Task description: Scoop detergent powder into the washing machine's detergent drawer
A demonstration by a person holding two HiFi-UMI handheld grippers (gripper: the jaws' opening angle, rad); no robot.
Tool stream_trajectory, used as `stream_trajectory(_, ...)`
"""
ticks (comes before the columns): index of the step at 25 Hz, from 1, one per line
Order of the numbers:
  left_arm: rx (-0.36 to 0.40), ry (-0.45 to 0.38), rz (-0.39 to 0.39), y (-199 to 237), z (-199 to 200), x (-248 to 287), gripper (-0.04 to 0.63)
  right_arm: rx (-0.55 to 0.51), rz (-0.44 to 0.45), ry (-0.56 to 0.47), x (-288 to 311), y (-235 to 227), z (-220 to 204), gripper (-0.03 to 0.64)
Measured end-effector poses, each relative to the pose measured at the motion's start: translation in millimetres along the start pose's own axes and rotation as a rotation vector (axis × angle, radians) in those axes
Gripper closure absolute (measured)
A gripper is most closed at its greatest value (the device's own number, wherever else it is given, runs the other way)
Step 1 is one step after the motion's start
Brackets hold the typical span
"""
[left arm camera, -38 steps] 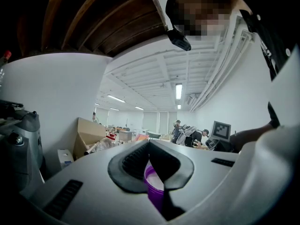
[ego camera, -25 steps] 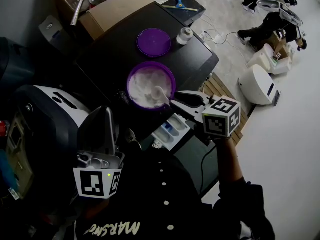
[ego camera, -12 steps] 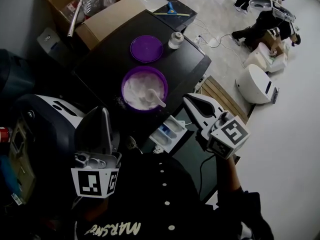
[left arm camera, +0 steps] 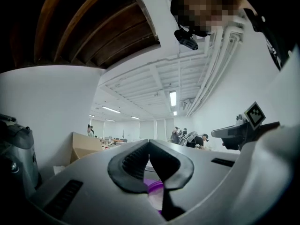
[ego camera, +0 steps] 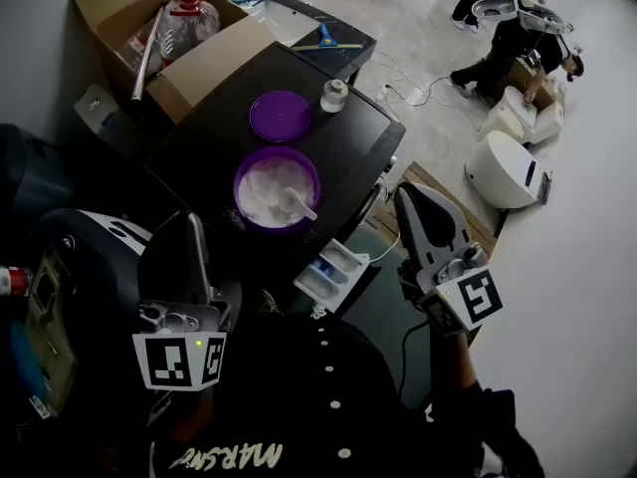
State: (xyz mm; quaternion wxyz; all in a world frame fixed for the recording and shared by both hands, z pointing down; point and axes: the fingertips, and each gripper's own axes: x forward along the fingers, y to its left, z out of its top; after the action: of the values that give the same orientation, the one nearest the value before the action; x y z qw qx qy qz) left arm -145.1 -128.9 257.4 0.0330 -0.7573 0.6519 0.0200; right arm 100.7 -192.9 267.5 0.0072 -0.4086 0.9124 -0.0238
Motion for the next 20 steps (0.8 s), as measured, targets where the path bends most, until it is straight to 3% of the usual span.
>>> stream_trajectory(6,0.022,-0.025,0.029,10,12,-5,0.581,-0.050,-0.150,-0.108,-31,-21,22,0.586)
stream_trajectory(10,0.027,-0.026,0.054,18,12,-13,0.580,-0.071,-0.227,-0.111,-59,-41,16,0.586)
stream_trajectory(20,0.037,-0.029,0.062,19,12,-21,0.580,-0.076,-0.266,-0.131,-72,-44,18,0.586)
